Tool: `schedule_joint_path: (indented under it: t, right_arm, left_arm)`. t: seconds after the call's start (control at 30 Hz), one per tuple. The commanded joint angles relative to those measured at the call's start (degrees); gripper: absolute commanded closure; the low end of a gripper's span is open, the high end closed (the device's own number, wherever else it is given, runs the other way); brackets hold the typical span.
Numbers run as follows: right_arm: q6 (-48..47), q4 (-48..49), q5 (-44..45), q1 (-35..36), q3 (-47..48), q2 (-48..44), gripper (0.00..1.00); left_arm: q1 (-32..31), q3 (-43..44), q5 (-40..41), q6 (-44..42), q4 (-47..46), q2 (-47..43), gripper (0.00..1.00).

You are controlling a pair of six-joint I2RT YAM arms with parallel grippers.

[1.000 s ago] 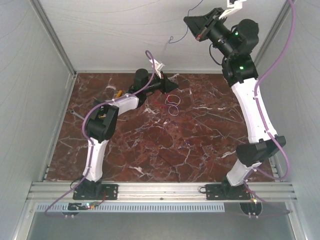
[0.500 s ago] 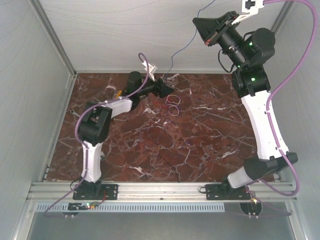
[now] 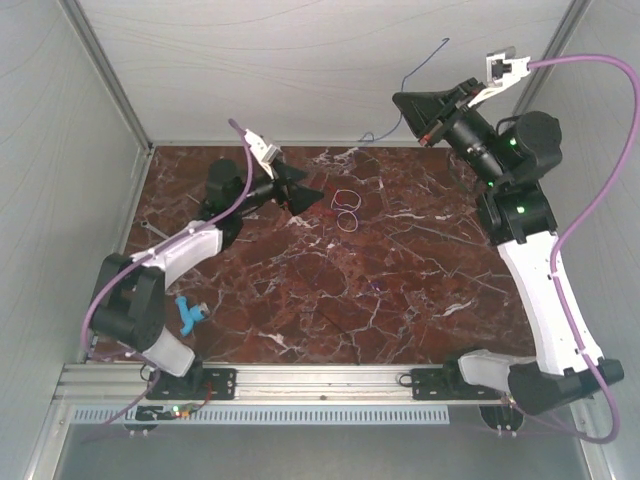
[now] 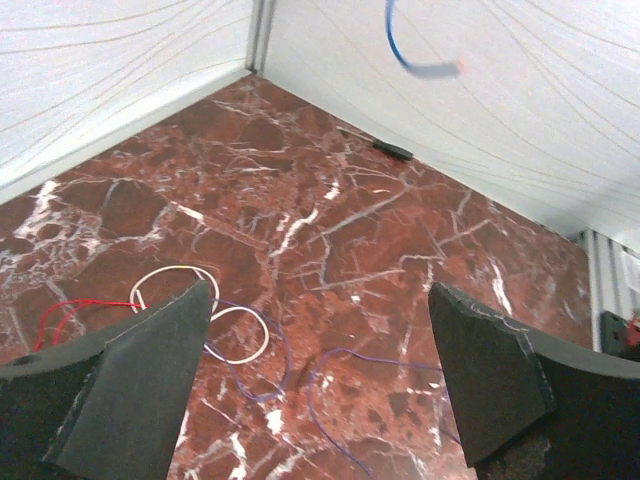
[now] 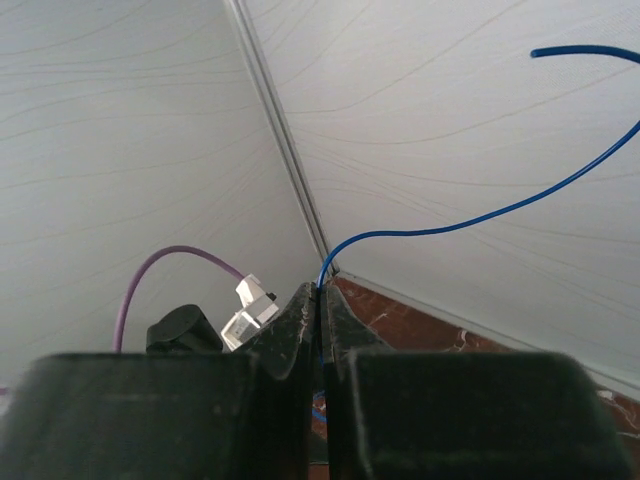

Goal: Zip-tie the wires
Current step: Straighten the cable at the center of the board.

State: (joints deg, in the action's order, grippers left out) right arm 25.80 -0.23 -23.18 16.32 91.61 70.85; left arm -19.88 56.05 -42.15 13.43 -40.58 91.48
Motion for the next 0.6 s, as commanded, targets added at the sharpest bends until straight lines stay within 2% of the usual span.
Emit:
schedule_joint_path:
  t: [0.0,0.13,0.37,0.47,0.57]
  right_arm:
    - [-2.31,2.6,-3.22,-0.31,-3.16,-4.18,1.0]
    - [-2.35,3.35,-6.18,-0.32,-6.61,-6.42,1.0]
    - [-0.13,7.31,-12.54,0.02,-10.69,-9.12,1.0]
    - [0.34,7.61,-13.82,0.42,-10.63,-9.24,1.0]
    - [0.48,7.7,-14.26,0.82,-10.41,-9.6,1.0]
  left_arm:
    - [0.02,-2.39,-5.3,0.75,-2.45,-7.2,0.12]
    - [-0.16,-3.0,-8.29,4.2,-2.24,-12.02,0.12]
    - [-3.72,-1.87,-11.24,4.98,-0.2,-14.11,0.1]
    - [-6.19,-1.09,-9.23,3.12,0.56,-13.96,0.08]
    - [-7.5,1.36,-4.66,1.94,2.72,-12.0,0.1]
